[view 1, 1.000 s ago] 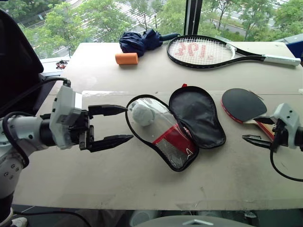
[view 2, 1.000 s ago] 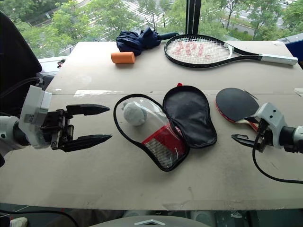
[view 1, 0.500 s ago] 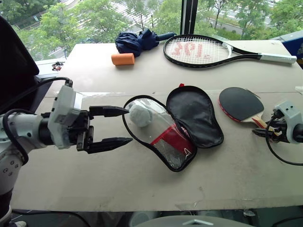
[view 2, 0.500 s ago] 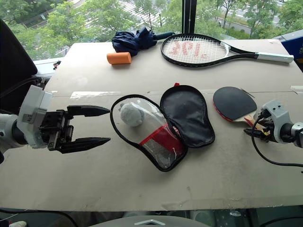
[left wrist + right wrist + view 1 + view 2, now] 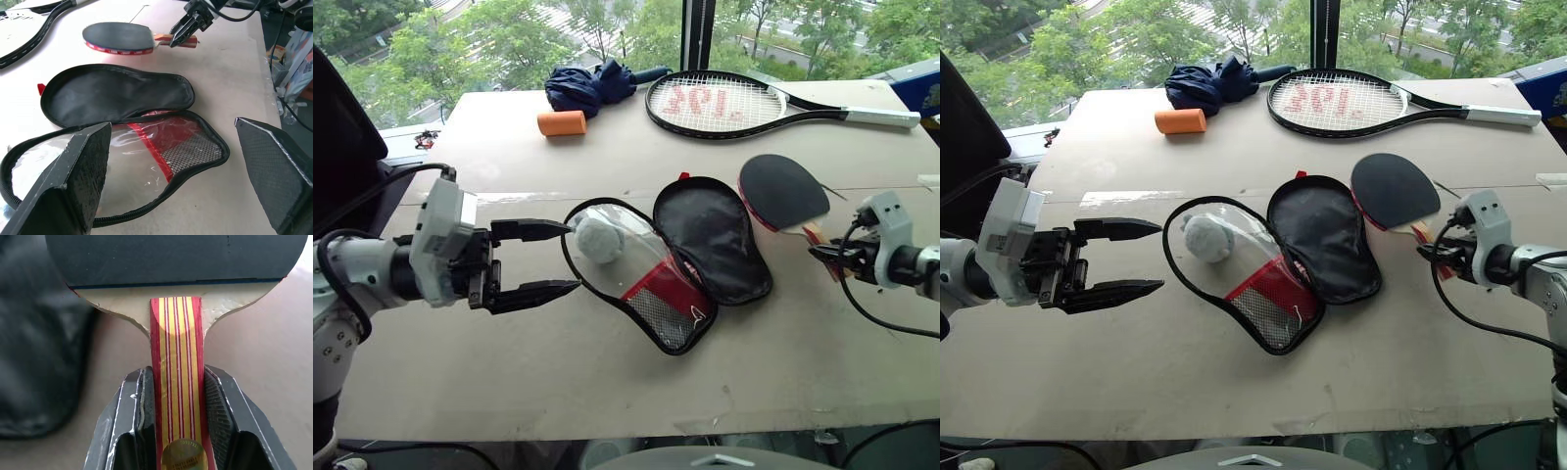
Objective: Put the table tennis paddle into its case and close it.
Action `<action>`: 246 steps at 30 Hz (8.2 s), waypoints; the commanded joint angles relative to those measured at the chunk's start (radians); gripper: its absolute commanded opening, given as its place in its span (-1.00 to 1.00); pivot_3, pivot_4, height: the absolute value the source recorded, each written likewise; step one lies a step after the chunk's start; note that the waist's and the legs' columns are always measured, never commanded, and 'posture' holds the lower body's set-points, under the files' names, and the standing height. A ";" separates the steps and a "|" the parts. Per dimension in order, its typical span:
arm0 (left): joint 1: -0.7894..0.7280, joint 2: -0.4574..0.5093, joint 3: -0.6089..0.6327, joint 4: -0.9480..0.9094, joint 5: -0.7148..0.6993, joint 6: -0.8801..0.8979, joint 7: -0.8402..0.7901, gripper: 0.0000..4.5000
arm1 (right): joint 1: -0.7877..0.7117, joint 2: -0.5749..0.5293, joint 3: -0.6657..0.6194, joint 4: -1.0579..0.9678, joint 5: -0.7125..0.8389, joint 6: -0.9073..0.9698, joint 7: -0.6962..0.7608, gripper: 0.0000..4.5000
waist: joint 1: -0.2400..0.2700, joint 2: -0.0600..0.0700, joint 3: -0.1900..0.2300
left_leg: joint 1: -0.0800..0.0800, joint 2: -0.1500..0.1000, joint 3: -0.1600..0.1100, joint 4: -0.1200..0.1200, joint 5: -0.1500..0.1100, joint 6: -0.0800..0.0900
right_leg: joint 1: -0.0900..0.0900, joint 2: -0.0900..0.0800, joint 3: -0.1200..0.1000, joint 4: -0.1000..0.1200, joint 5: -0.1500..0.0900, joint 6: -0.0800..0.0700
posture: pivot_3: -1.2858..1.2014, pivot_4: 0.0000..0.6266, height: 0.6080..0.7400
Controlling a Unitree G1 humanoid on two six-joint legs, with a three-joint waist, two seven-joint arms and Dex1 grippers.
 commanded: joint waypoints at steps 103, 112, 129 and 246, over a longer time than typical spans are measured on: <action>-0.371 -0.468 -0.448 0.232 0.403 -0.195 0.232 0.84 | 0.290 -0.031 0.037 0.215 0.100 -0.868 0.304 0.98 | 0.002 -0.006 -0.003 | -0.002 -0.001 0.001 0.019 -0.001 0.002 | 0.002 0.000 -0.001 0.011 0.002 0.004 | 0.03 -0.52 0.79; -0.238 -0.187 -0.176 0.035 0.109 0.013 0.114 0.84 | -0.034 0.010 0.272 0.532 -0.025 -0.693 0.267 0.98 | 0.003 -0.006 -0.002 | -0.003 -0.001 0.001 0.018 -0.001 0.002 | 0.000 0.000 -0.001 0.011 0.002 0.003 | 0.03 -0.52 0.79; -0.219 -0.084 -0.121 -0.030 0.049 0.071 0.171 0.84 | -0.154 0.094 0.384 0.615 -0.076 -0.520 0.294 -0.70 | -0.004 -0.006 -0.002 | -0.002 -0.001 0.002 0.015 -0.001 0.002 | 0.000 0.001 0.001 0.010 0.002 0.003 | 0.03 -0.52 0.79; -1.382 -1.284 -0.564 1.824 1.066 -0.807 0.652 -0.96 | 0.329 0.063 0.643 -0.086 -0.263 -0.511 0.027 -0.08 | 0.018 -0.033 -0.014 | -0.017 -0.006 -0.008 0.033 -0.001 0.002 | -0.006 -0.003 -0.012 0.018 0.002 0.005 | 0.03 -0.52 0.79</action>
